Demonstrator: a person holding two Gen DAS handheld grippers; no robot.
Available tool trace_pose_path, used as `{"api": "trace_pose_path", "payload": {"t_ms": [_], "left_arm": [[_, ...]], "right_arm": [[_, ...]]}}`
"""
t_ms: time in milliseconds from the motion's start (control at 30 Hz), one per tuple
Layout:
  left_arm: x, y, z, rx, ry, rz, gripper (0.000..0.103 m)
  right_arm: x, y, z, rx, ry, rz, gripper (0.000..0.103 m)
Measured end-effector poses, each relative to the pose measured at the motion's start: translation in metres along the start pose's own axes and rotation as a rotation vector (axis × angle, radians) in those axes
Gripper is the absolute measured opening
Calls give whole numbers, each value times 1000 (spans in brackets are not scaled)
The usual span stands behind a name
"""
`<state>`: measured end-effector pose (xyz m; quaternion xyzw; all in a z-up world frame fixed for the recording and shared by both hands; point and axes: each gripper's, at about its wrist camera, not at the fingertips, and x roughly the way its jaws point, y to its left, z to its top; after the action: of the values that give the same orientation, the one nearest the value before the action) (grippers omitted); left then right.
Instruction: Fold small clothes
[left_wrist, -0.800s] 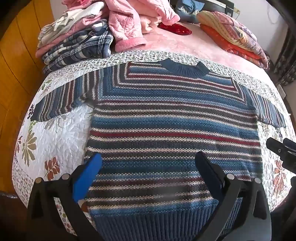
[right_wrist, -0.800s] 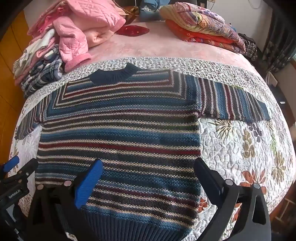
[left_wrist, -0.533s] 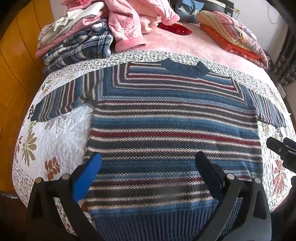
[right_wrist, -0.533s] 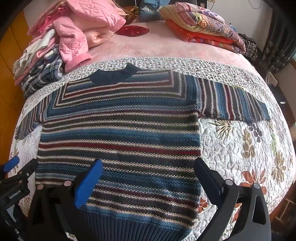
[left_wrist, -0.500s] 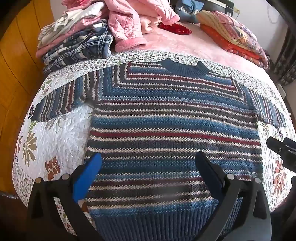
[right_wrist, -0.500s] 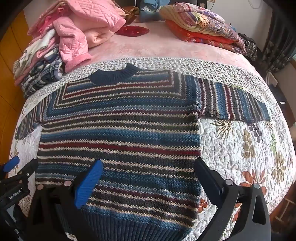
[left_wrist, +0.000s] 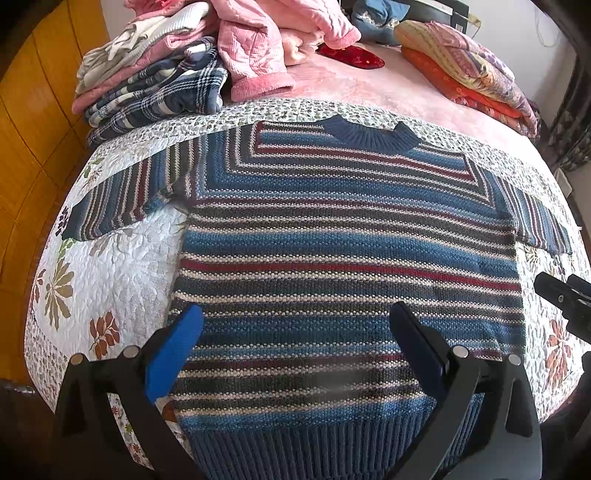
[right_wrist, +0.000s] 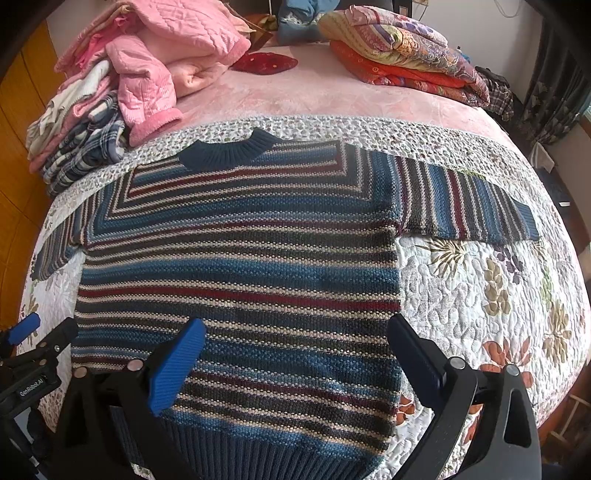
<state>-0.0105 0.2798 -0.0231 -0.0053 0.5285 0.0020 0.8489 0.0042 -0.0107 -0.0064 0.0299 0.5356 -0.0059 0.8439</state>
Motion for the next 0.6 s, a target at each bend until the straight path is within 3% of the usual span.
{"api": "trace_pose_path", "payload": {"t_ms": [600], "left_arm": [[-2, -1, 0, -2, 6, 2, 100]], "right_arm": [[-1, 1, 1, 3, -2, 2, 99]]}}
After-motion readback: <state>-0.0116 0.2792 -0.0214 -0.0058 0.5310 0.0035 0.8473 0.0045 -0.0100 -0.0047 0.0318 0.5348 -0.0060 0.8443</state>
